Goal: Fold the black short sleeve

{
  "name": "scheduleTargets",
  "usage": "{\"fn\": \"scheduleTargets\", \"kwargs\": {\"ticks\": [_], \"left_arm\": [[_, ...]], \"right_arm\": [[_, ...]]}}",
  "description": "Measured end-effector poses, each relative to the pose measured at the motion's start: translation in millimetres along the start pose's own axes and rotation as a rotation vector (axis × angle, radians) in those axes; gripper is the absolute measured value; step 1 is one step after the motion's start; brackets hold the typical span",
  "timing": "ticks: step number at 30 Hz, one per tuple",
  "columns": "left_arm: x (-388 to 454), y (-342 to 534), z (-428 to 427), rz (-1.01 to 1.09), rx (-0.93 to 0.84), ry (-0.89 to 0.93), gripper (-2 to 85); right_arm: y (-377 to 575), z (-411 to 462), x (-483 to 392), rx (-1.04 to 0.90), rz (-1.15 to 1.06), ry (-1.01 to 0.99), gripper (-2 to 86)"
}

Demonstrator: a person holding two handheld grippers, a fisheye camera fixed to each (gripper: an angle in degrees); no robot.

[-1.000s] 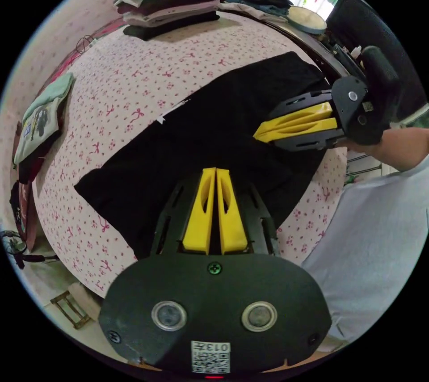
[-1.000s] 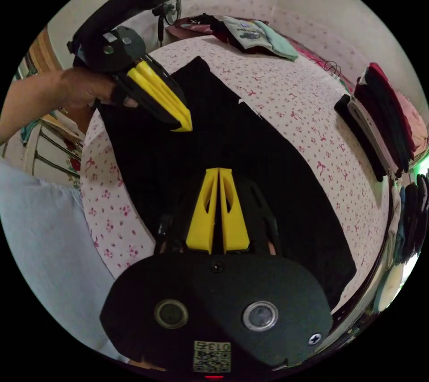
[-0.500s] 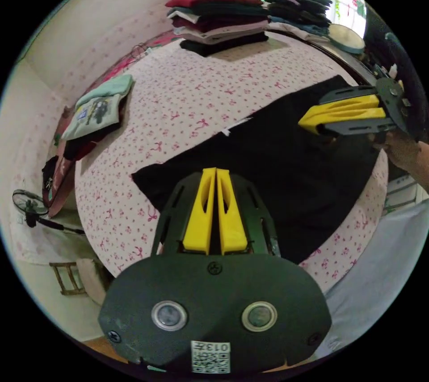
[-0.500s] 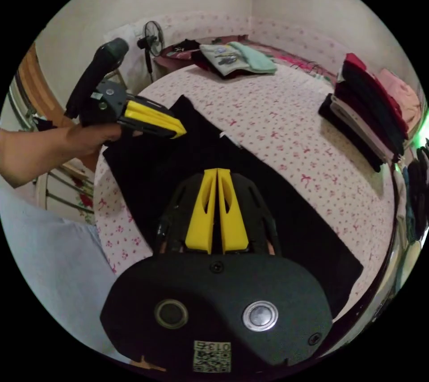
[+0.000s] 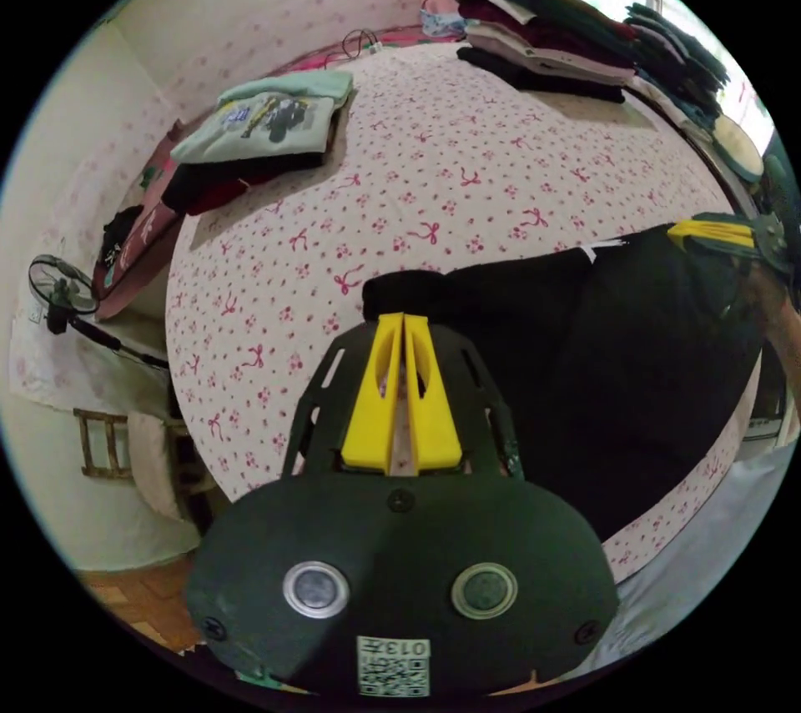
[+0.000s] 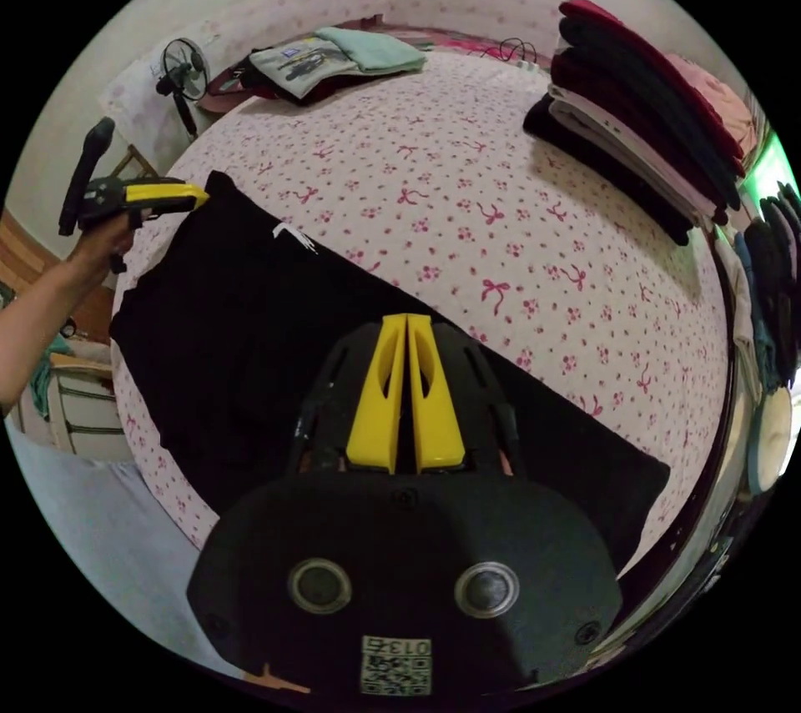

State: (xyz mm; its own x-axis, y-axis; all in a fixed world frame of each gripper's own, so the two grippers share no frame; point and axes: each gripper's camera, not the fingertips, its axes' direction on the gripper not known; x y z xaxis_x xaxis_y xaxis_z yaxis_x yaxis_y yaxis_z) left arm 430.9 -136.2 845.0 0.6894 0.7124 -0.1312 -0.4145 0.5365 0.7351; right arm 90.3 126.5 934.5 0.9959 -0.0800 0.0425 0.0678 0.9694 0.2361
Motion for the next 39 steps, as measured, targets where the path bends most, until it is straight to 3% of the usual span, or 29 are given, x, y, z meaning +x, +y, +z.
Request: {"fn": "scheduleTargets", "kwargs": {"ticks": [5, 9, 15, 17, 21, 25, 32, 39], "left_arm": [[-19, -17, 24, 0.023, -0.051, 0.022, -0.4], [-67, -16, 29, -0.095, -0.048, 0.157, -0.3], [-107, -6, 17, -0.164, -0.034, 0.149, 0.1], [-120, 7, 3, -0.179, -0.009, 0.147, 0.6], [-143, 58, -26, -0.188, -0.024, 0.262, 5.5], [-145, 112, -40, -0.216, -0.112, 0.365, 8.7], [-128, 180, -53, -0.349, -0.167, 0.331, 12.5], [-121, 180, -37, -0.341, -0.197, 0.317, 6.6]], "right_arm": [[-34, 12, -43, 0.021, -0.176, -0.099, 0.1], [-41, 46, -51, -0.139, -0.216, -0.019, 0.2], [-41, 45, -32, -0.121, -0.146, -0.044, 0.5], [-41, 33, -29, -0.035, -0.131, -0.057, 0.7], [-60, 24, -34, 0.038, -0.203, -0.179, 2.1], [-100, 36, -55, 0.001, -0.308, -0.3, 5.5], [-164, 61, -110, -0.057, -0.511, -0.304, 7.2], [-196, 87, -134, -0.193, -0.555, -0.283, 7.7]]}}
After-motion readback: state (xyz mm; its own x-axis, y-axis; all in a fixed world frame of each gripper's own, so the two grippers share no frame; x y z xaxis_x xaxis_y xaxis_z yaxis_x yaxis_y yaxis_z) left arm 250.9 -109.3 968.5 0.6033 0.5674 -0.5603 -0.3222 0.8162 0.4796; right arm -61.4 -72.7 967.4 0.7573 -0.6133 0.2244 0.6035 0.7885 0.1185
